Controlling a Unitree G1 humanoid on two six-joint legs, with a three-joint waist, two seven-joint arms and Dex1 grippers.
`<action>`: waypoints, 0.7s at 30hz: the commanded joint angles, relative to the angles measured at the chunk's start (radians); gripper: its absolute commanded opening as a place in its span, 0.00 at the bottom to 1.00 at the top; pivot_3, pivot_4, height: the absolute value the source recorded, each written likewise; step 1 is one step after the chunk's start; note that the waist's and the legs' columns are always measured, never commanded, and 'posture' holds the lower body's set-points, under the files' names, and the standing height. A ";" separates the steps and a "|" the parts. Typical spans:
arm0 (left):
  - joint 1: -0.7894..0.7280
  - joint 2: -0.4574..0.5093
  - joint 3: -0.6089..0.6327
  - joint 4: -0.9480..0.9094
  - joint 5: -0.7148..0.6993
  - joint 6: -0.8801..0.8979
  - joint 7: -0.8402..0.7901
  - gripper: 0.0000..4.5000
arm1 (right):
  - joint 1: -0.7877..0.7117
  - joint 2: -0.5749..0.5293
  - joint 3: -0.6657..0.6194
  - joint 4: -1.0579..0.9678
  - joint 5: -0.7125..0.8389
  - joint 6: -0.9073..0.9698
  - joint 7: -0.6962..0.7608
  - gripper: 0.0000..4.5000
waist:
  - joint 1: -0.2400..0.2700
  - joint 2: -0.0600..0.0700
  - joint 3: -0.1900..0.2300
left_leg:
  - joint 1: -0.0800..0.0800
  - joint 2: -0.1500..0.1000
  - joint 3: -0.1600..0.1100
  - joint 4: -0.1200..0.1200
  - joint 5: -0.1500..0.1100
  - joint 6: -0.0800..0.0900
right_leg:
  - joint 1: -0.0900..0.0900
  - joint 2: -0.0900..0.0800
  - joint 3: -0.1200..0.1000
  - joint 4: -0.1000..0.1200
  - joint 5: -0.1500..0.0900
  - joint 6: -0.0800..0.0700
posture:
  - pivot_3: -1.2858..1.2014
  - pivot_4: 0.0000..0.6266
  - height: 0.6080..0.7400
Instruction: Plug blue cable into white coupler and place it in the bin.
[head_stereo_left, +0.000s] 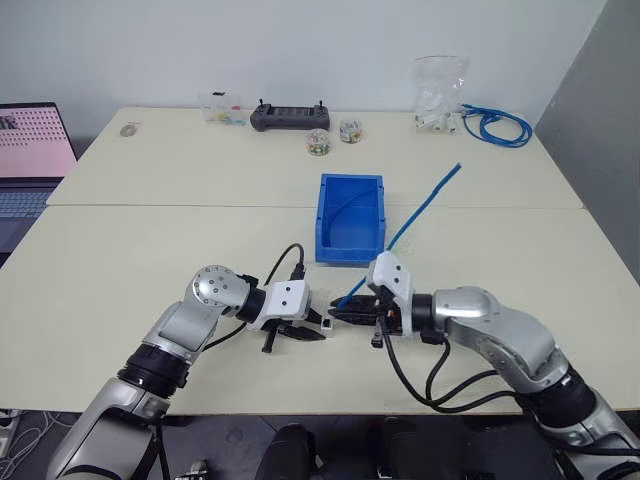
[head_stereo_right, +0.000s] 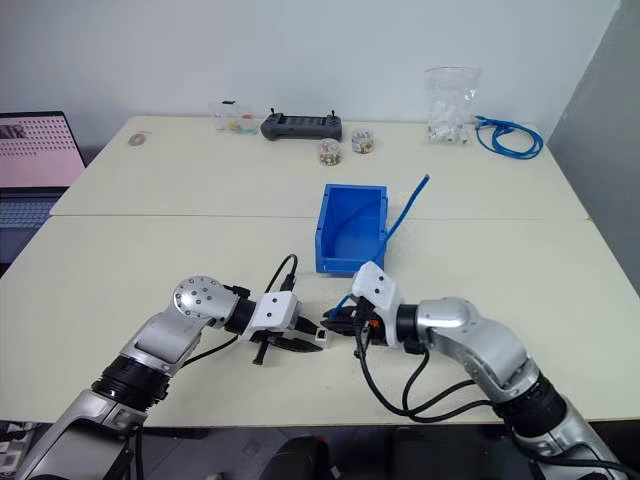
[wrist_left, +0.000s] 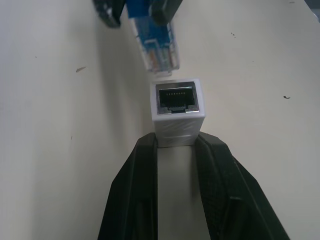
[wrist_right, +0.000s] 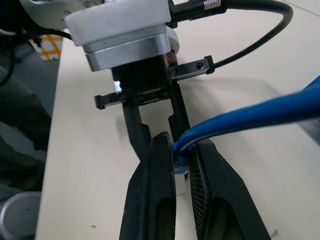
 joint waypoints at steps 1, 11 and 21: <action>0.024 0.008 -0.038 -0.006 0.042 0.029 -0.001 0.17 | -0.023 0.022 0.016 -0.001 -0.051 -0.030 0.027 0.02 | 0.000 0.000 0.000 | 0.000 0.000 0.000 0.000 0.000 0.000 | 0.000 0.000 0.000 0.000 0.000 0.000 | 0.52 0.24 1.00; 0.028 0.008 -0.039 -0.029 0.043 0.073 0.008 0.17 | -0.012 0.028 0.034 -0.002 -0.127 -0.037 0.084 0.02 | 0.000 0.000 -0.001 | 0.000 0.000 0.000 0.000 0.000 0.000 | 0.000 0.000 0.000 0.000 0.000 0.000 | 0.52 0.24 1.00; 0.031 0.012 -0.038 -0.056 0.047 0.114 0.007 0.17 | -0.041 0.021 0.061 0.005 -0.189 -0.041 0.148 0.02 | -0.001 0.000 -0.005 | 0.001 0.000 0.000 0.000 0.000 0.000 | 0.000 0.000 0.000 0.000 0.000 0.000 | 0.52 0.24 1.00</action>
